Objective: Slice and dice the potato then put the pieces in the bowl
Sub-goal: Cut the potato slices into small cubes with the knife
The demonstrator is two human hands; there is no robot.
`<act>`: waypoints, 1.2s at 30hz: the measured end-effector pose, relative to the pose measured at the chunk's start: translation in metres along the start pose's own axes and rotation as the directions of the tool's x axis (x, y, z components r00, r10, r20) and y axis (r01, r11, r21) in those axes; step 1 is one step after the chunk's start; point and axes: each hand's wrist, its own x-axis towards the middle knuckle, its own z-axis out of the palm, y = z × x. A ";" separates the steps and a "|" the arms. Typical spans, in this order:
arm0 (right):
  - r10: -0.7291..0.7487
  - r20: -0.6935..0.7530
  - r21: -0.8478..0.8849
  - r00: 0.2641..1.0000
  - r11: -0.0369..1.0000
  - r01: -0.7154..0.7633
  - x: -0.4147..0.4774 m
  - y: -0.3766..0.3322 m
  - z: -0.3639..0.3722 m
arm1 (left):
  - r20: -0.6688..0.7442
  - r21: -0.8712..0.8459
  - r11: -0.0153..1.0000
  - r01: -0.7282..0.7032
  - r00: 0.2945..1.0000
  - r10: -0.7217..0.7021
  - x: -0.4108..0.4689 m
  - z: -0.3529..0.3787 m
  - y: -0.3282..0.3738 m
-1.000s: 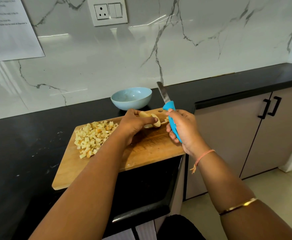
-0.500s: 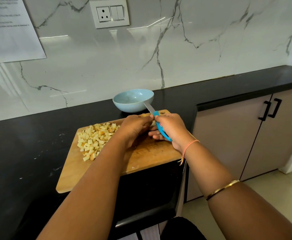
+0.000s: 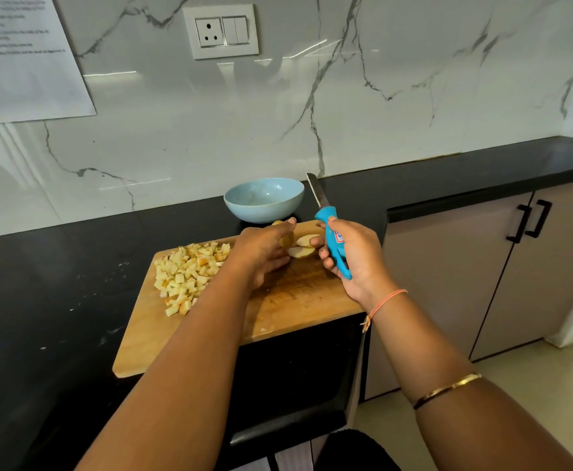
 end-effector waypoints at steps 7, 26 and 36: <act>-0.014 0.017 0.002 1.000 1.000 0.014 -0.005 -0.002 0.001 | 0.037 -0.120 0.992 -0.026 0.999 0.031 0.001 0.011 -0.007; 0.031 0.113 -0.479 0.993 0.878 0.027 -0.022 -0.013 0.007 | 0.098 0.853 0.447 -0.270 0.924 0.370 -0.017 -0.018 -0.012; -0.035 0.090 -0.818 0.995 0.568 0.094 -0.047 -0.014 0.010 | 0.113 0.878 0.383 -0.288 0.901 0.418 -0.005 -0.013 -0.025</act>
